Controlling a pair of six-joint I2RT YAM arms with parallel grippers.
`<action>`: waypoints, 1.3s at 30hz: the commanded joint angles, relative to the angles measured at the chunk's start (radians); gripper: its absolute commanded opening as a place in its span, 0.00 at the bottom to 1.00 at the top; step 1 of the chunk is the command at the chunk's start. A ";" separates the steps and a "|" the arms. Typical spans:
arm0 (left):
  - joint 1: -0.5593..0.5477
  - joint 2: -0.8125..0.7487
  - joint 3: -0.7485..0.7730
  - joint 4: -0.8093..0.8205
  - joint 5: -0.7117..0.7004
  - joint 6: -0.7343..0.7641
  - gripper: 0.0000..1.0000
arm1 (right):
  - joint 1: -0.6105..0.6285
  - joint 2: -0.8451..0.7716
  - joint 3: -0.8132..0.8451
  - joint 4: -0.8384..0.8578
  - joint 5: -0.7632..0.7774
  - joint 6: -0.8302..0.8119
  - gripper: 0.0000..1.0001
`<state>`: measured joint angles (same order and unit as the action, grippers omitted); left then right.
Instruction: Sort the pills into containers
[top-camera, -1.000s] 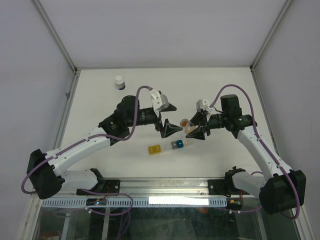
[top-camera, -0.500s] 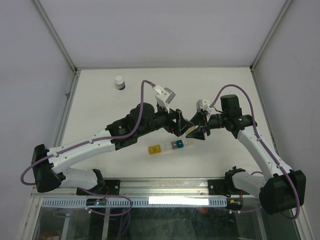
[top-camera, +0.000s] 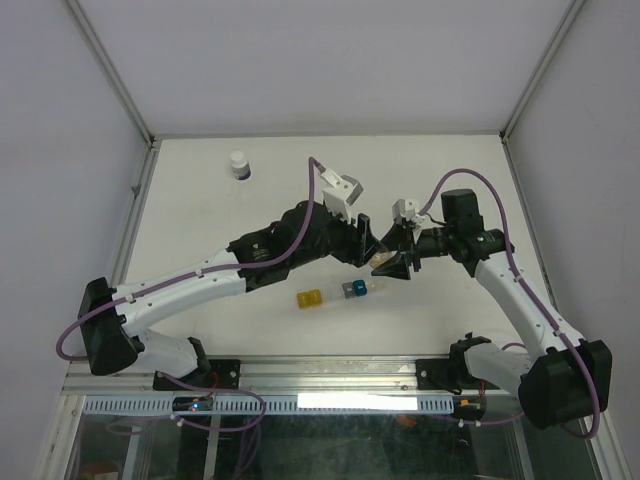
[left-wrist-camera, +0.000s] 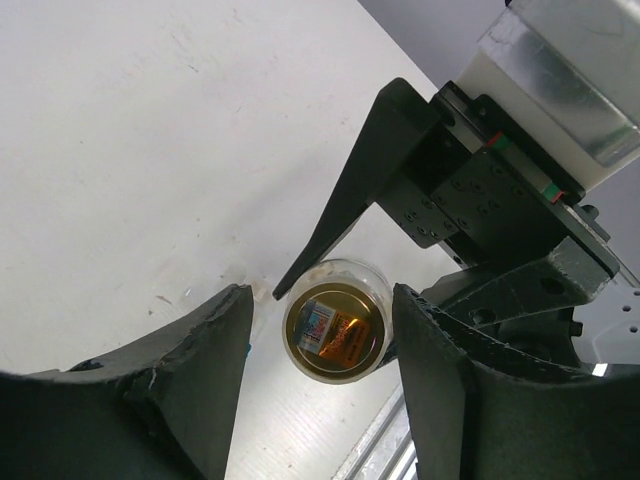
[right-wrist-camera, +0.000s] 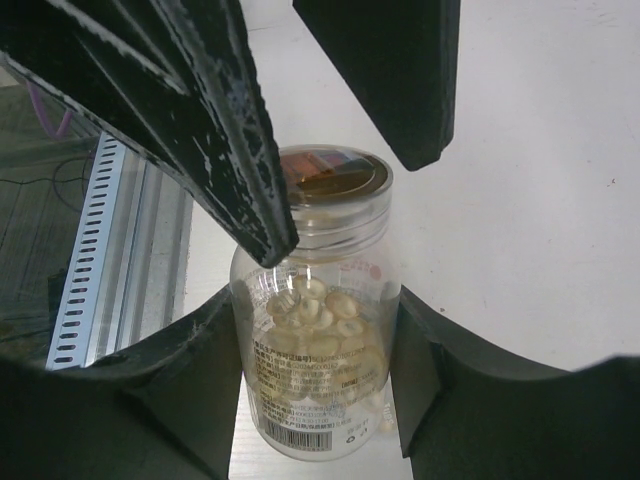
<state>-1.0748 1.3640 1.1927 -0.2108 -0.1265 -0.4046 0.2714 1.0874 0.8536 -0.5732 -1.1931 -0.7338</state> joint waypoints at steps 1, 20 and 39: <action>-0.011 0.011 0.057 0.005 0.045 0.015 0.55 | -0.003 -0.017 0.023 0.033 -0.022 0.005 0.00; 0.010 -0.071 -0.040 0.101 0.389 0.665 0.79 | -0.004 -0.028 0.021 0.034 -0.023 0.007 0.00; 0.087 -0.097 -0.119 0.251 0.243 0.099 0.80 | -0.003 -0.029 0.020 0.035 -0.024 0.009 0.00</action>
<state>-0.9928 1.2346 1.0092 0.0437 0.1276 -0.2195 0.2714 1.0836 0.8536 -0.5751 -1.1938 -0.7315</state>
